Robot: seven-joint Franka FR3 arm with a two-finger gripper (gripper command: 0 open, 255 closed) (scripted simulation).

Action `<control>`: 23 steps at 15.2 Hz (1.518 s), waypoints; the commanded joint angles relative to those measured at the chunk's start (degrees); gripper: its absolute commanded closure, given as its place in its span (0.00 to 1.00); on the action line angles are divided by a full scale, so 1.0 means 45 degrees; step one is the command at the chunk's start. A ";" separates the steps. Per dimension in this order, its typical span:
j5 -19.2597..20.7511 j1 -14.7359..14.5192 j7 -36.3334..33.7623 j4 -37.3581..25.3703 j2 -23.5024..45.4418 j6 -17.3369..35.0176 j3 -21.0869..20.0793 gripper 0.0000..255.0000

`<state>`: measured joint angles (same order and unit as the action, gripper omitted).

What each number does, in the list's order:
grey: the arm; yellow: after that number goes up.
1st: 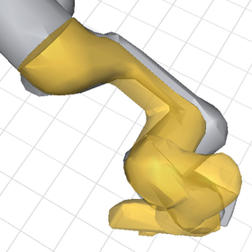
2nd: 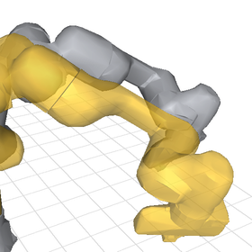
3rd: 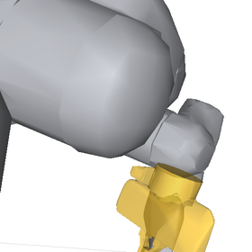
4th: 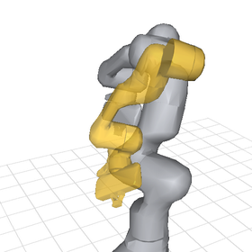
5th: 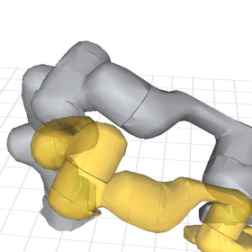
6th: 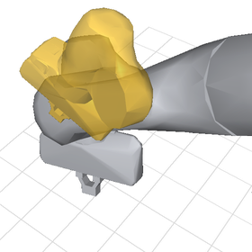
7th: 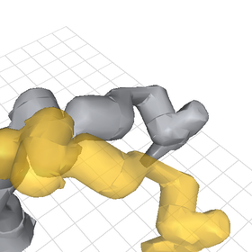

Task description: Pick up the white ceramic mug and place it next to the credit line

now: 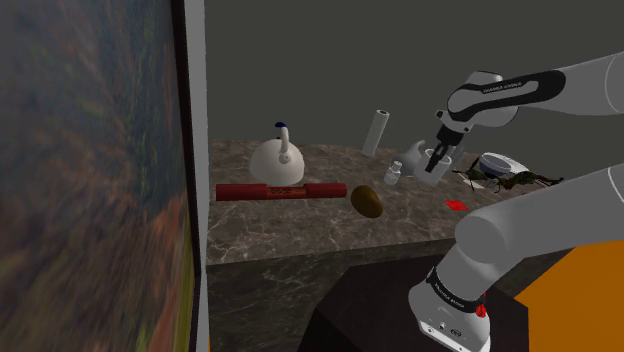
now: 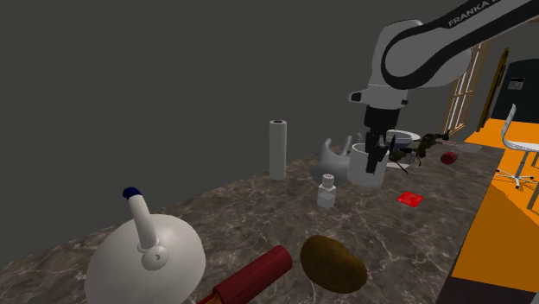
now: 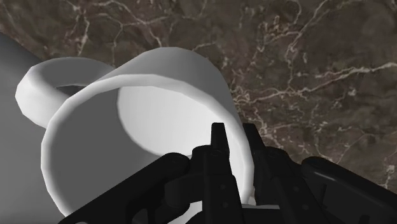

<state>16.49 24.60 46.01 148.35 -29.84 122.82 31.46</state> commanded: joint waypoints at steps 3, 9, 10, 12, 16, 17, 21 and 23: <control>0.0033 -0.0051 0.0053 0.0413 0.0440 0.0860 0.0244 1.00; 0.0021 -0.0164 0.0174 0.0948 0.1172 0.2112 0.0617 1.00; 0.0023 -0.0163 0.0173 0.0949 0.1170 0.2111 0.0616 1.00; 0.0021 -0.0164 0.0174 0.0948 0.1172 0.2112 0.0617 1.00; 0.0021 -0.0164 0.0174 0.0948 0.1172 0.2112 0.0617 1.00; 0.0022 -0.0164 0.0174 0.0948 0.1170 0.2110 0.0616 0.00; 0.0023 -0.0163 0.0173 0.0948 0.1169 0.2109 0.0615 0.00; 0.0052 -0.0099 0.0114 0.0743 0.0819 0.1562 0.0457 0.00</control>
<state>16.68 24.02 46.59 152.27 -25.41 131.20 33.83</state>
